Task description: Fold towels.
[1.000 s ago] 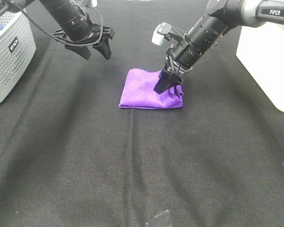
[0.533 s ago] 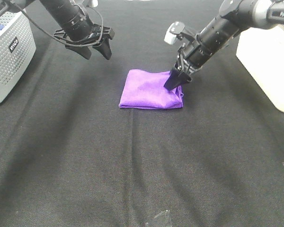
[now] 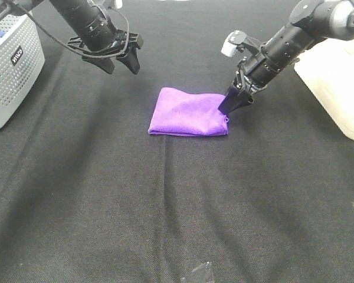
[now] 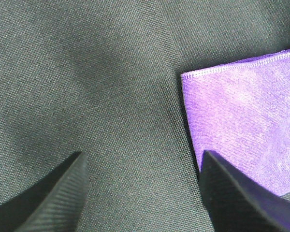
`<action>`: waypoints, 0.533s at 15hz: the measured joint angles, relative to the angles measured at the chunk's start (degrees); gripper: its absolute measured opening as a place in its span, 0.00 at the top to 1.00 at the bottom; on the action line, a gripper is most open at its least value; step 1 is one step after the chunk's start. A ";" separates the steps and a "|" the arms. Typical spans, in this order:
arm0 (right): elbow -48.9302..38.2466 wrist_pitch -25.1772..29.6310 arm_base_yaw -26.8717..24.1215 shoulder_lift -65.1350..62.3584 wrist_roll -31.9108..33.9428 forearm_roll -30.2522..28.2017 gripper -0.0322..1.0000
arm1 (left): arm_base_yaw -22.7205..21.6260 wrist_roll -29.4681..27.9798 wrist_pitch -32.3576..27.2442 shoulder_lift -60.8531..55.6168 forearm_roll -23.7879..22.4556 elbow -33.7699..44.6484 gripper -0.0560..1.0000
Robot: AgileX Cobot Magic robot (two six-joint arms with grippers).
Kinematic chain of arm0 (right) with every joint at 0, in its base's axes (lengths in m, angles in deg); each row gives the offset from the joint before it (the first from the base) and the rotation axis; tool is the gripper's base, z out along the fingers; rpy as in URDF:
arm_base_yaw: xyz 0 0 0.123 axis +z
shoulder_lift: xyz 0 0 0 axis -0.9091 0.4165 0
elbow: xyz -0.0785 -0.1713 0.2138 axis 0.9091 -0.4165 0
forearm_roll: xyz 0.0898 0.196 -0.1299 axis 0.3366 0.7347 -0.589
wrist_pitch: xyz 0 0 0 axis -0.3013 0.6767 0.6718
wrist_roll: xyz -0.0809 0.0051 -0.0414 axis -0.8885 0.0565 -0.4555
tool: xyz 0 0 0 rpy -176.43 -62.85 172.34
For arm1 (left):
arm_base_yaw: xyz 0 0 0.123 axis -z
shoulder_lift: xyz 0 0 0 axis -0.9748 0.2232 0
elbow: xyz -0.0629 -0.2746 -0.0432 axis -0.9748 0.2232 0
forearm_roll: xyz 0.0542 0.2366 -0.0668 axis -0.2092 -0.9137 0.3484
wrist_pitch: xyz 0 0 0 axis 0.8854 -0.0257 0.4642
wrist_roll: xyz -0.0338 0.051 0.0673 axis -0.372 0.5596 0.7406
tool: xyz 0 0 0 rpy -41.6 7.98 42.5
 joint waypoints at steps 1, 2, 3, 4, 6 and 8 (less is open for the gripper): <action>0.00 0.00 0.00 0.00 0.00 0.00 0.31 | 0.00 0.00 0.00 0.00 0.00 0.00 0.35; 0.00 0.06 -0.11 0.40 0.00 0.57 0.31 | 0.00 0.00 0.00 0.00 0.00 0.00 0.35; 0.00 0.23 -0.11 0.80 0.00 0.69 0.31 | 0.00 0.00 0.00 0.00 0.00 0.00 0.35; 0.00 0.23 -0.11 1.15 0.00 0.69 0.31 | 0.00 0.00 0.00 0.00 0.00 0.00 0.35; 0.00 1.78 -0.11 0.92 0.06 0.63 0.31 | 0.00 0.00 0.00 0.00 0.00 0.00 0.35; 0.00 3.78 -0.23 -1.89 2.46 0.23 0.31 | 0.00 0.00 0.00 0.00 0.00 0.00 0.35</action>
